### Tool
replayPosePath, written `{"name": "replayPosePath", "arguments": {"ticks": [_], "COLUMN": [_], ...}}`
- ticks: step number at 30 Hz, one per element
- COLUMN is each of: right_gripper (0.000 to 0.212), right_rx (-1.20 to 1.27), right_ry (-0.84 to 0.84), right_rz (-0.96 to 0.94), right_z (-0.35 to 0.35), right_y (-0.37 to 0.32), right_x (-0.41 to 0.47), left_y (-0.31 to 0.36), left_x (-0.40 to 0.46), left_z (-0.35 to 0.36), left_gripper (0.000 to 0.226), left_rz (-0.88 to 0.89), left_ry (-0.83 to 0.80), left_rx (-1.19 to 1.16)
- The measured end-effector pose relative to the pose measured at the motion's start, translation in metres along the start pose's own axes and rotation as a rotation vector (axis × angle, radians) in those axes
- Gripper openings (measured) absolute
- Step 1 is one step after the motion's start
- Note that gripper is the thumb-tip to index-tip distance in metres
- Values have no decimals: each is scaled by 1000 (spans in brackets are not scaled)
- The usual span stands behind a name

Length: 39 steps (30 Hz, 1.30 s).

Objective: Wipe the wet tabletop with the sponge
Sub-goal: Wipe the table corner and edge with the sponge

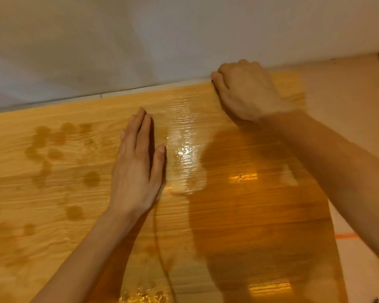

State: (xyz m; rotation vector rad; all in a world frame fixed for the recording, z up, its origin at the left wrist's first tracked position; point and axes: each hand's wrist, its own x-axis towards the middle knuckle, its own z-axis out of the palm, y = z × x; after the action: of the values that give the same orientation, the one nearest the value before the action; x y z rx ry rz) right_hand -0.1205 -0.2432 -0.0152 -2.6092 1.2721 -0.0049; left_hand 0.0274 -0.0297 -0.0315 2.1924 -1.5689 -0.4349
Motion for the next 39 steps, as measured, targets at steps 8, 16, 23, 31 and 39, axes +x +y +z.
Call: {"name": "replayPosePath", "arguments": {"ticks": [8, 16, 23, 31, 39], "right_gripper": [41, 41, 27, 38, 41], "right_rx": [265, 252, 169, 239, 252], "right_ry": [-115, -101, -139, -281, -256], "right_rz": [-96, -29, -204, -101, -37], "right_z": [-3, 10, 38, 9, 12], "right_y": [1, -62, -211, -93, -113], "right_x": [4, 22, 64, 37, 39], "left_y": [-85, -114, -114, -111, -112], "left_x": [-9, -14, -13, -12, -12], "left_z": [-38, -44, -44, -45, -45], "left_gripper": [58, 60, 59, 59, 59], "left_rz": [-137, -164, -169, -172, -202], "left_ry": [115, 166, 174, 183, 200], "left_rx": [66, 104, 131, 123, 113]}}
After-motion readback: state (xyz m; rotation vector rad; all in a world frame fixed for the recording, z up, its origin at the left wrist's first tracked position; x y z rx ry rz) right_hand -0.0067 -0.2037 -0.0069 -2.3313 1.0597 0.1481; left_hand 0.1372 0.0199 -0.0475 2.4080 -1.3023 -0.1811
